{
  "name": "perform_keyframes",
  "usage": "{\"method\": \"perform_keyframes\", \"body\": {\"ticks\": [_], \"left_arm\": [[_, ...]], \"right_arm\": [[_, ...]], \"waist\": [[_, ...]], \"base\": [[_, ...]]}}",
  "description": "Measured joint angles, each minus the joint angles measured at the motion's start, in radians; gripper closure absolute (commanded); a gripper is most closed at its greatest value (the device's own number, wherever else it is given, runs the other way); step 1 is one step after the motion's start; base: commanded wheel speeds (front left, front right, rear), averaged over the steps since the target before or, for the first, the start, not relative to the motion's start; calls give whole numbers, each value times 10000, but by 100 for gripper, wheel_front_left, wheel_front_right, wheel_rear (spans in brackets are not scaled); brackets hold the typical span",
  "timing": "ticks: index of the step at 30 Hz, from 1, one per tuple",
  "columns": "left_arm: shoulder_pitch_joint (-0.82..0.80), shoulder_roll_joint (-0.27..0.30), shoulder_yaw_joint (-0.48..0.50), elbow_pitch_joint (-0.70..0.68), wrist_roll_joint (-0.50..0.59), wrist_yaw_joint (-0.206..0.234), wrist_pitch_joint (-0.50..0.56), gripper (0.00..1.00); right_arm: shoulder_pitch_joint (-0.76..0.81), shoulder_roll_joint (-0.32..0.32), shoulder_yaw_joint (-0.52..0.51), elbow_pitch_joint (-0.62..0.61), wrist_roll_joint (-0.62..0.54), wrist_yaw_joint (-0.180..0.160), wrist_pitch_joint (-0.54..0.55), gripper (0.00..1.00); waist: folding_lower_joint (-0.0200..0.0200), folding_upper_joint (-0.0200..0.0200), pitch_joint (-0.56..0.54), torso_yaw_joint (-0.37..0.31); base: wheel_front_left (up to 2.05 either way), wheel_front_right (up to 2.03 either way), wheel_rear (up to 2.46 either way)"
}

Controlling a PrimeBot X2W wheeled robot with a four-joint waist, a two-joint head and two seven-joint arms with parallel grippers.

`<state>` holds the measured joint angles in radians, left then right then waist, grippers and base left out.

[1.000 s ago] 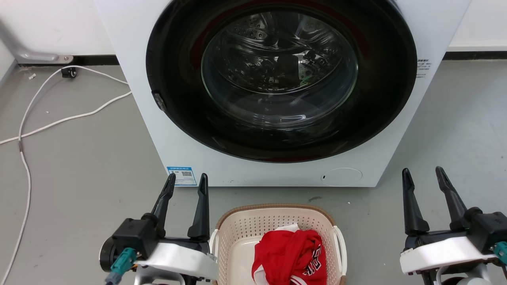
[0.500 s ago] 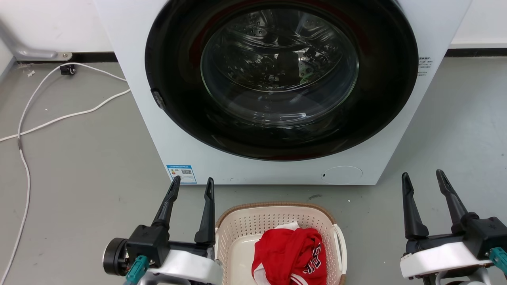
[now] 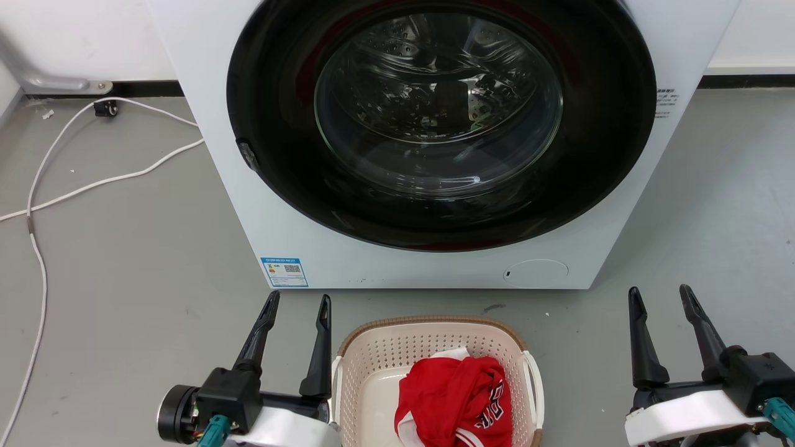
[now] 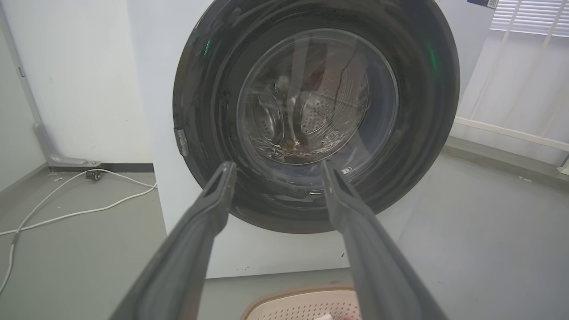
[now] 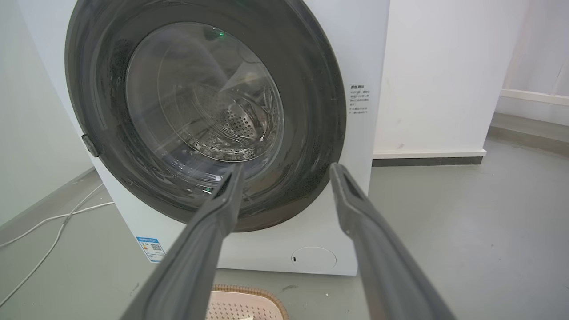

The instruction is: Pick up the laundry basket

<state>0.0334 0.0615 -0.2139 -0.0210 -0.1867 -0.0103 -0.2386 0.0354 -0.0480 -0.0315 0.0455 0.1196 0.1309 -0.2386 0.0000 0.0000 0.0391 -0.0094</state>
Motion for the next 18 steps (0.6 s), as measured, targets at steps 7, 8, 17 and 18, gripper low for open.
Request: {"method": "perform_keyframes", "body": {"ticks": [7, 8, 17, 18], "left_arm": [[19, -73, 13, 2, 738, -132, -117, 0], [24, -81, 15, 4, 805, -140, -128, 0], [85, -102, -6, -10, 1197, -247, -232, 0], [86, -102, -13, -17, 1191, -247, -232, 0]], "right_arm": [[-4, -2, 25, -6, -408, 0, -119, 0], [-4, -2, 29, -15, -460, 0, -134, 0], [-3, -4, 27, -86, -782, 0, -238, 0], [-3, -4, 27, -86, -782, 0, -240, 0]], "waist": [[0, 1, 46, -4], [0, 0, 45, -5], [0, 0, 21, 3], [0, 0, 22, 4]], "base": [[0, 0, 0], [0, 0, 0], [0, 0, 0], [0, 0, 0]]}}
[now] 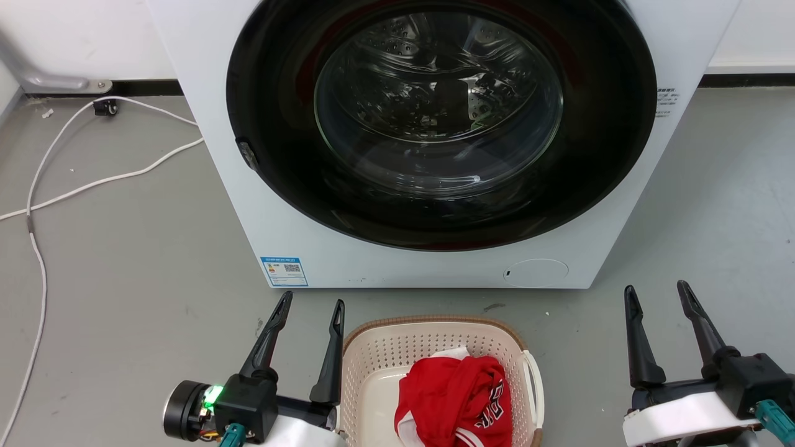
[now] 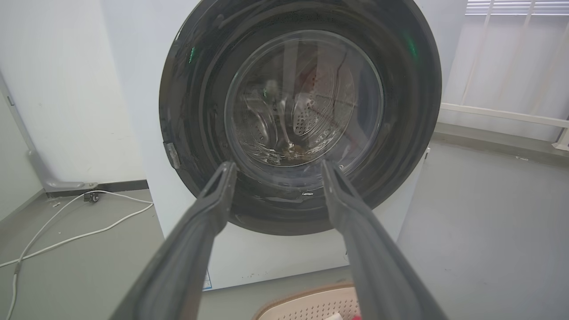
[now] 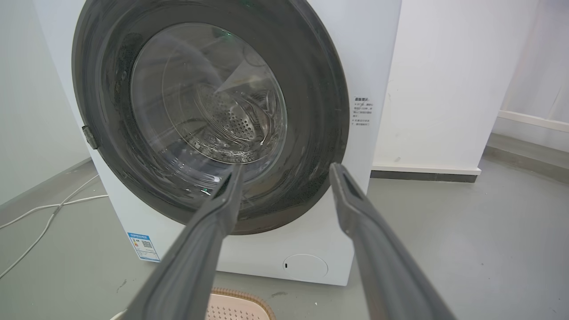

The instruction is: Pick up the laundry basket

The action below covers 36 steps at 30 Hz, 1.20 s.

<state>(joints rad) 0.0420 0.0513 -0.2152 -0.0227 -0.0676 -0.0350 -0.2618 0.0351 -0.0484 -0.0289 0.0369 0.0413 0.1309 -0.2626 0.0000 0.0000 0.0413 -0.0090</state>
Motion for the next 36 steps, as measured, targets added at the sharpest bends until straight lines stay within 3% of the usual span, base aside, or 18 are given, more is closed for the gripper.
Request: {"method": "perform_keyframes", "body": {"ticks": [14, 21, 28, 36], "left_arm": [[-18, -4, -2, -38, -73, 90, -13, 0], [-301, -6, 96, 648, -209, -4, -12, 0], [-1259, 10, 430, 2065, -109, -215, -13, 0], [-3018, 472, 654, 5248, -151, -629, -13, 0]], "right_arm": [[-69, -2, 52, 8, 176, 0, -4, 0], [-405, -2, 90, 40, 182, 0, -4, 0], [-1053, -6, 123, 240, 188, 0, -6, 0], [-2056, -8, 265, 259, 184, 0, -6, 0]], "waist": [[0, 0, 285, -30], [0, 0, 882, -146], [0, 0, 2074, -297], [1, 0, 3735, -544]], "base": [[0, 0, 0], [0, 0, 0], [0, 0, 0], [0, 0, 0]]}}
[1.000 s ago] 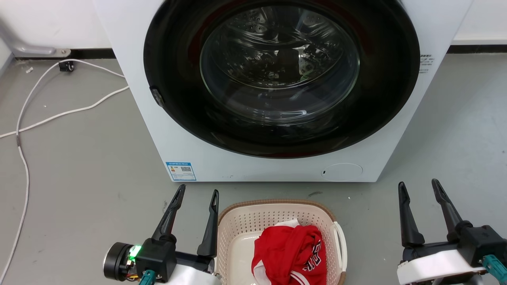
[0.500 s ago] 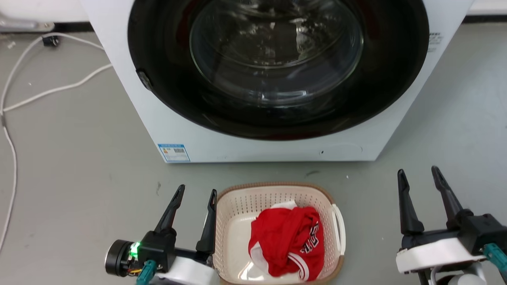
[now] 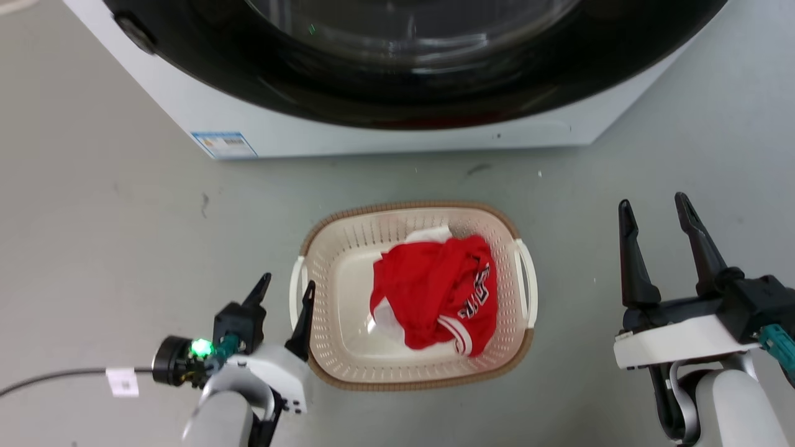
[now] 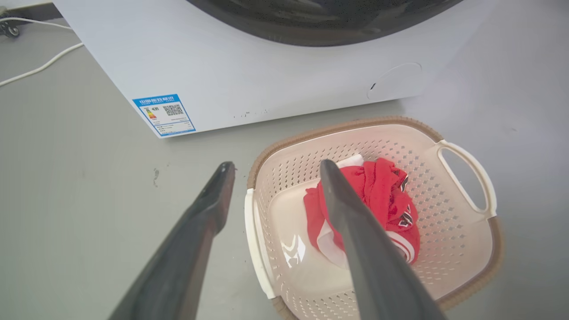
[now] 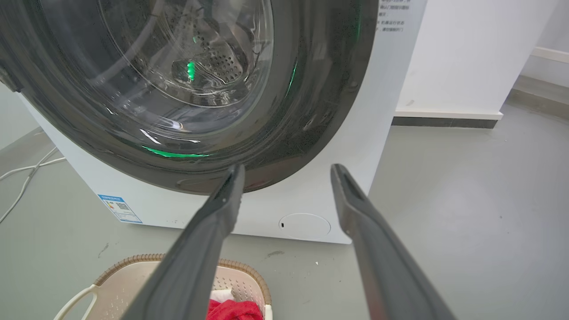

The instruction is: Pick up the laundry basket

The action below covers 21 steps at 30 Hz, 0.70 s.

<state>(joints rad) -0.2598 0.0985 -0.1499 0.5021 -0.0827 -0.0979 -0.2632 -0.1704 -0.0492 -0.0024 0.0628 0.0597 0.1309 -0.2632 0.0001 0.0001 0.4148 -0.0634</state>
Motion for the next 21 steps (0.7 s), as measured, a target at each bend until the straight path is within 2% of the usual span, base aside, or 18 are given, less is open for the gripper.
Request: {"method": "perform_keyframes", "body": {"ticks": [9, 13, 21], "left_arm": [[-2369, 596, -387, 3243, -228, -257, 119, 0], [-3174, 731, -617, 4079, -385, -301, 123, 0], [-4139, 711, -1306, 5156, -685, -313, 46, 0]], "right_arm": [[-498, -4, 148, 466, 29, 0, 0, 0], [-889, -4, 362, 1760, 113, 0, 94, 0], [-2821, -6, 803, 4702, 303, 0, 1666, 0]], "waist": [[1, 0, 1679, -276], [1, 0, 2219, -348], [1, 0, 2836, -244]], "base": [[0, 0, 0], [0, 0, 0], [0, 0, 0]]}}
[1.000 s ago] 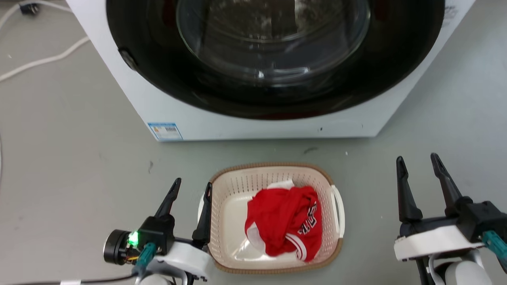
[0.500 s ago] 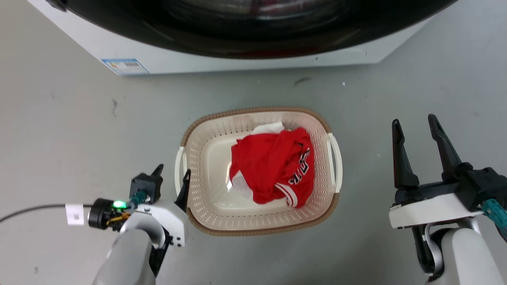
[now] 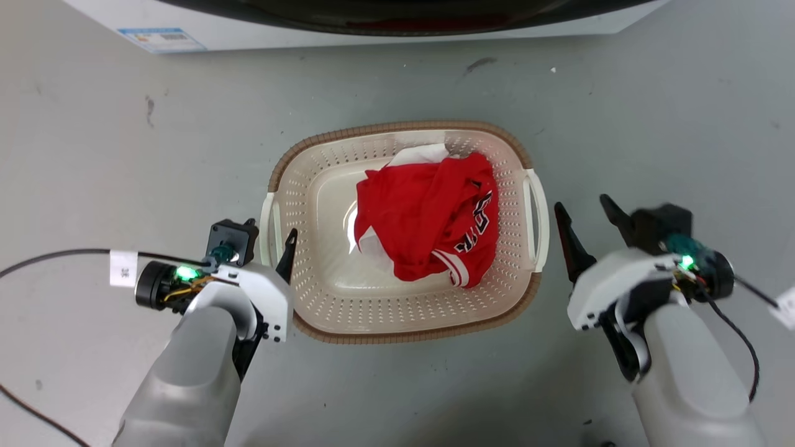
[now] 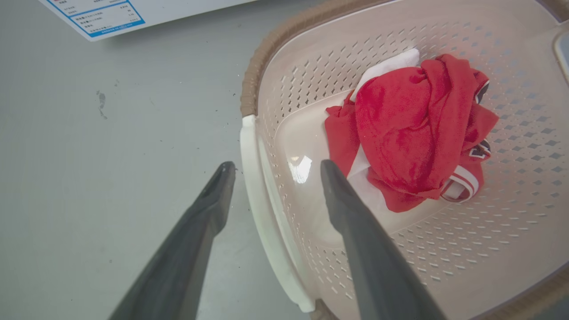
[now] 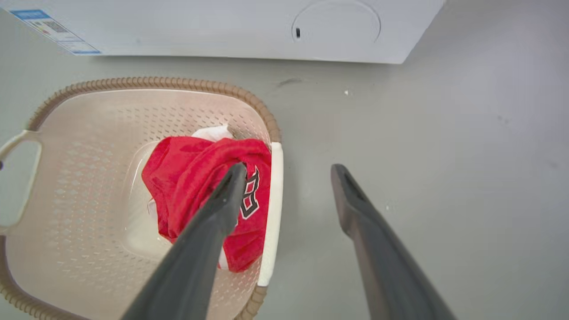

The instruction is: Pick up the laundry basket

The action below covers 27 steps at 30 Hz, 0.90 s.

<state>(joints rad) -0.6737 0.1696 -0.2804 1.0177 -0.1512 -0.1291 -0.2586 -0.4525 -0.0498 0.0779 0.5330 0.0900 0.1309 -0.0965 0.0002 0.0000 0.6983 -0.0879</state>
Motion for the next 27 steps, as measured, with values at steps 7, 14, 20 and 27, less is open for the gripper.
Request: {"method": "perform_keyframes", "body": {"ticks": [7, 14, 20, 27], "left_arm": [[-680, -79, -663, 560, -320, -2, -12, 0], [-1251, -65, -1271, 1110, -754, 0, -10, 0], [-1678, -8, -1739, 1425, -1175, 0, 35, 0], [-2092, 86, -2265, 1674, -1580, 0, 136, 0]], "right_arm": [[-1467, -2, 211, 2234, 330, 2, 989, 0], [-2507, 2, 543, 3833, 587, 0, 1338, 0], [-3165, 2, 606, 4813, 648, 2, 1269, 0], [-3889, -2, 1062, 5676, 1099, 2, 1147, 0]], "waist": [[-1, 0, 446, 220], [0, 0, 896, 377], [0, 0, 1207, 433], [-1, 0, 1457, 433]], "base": [[0, 0, 0], [0, 0, 0], [0, 0, 0], [0, 0, 0]]}}
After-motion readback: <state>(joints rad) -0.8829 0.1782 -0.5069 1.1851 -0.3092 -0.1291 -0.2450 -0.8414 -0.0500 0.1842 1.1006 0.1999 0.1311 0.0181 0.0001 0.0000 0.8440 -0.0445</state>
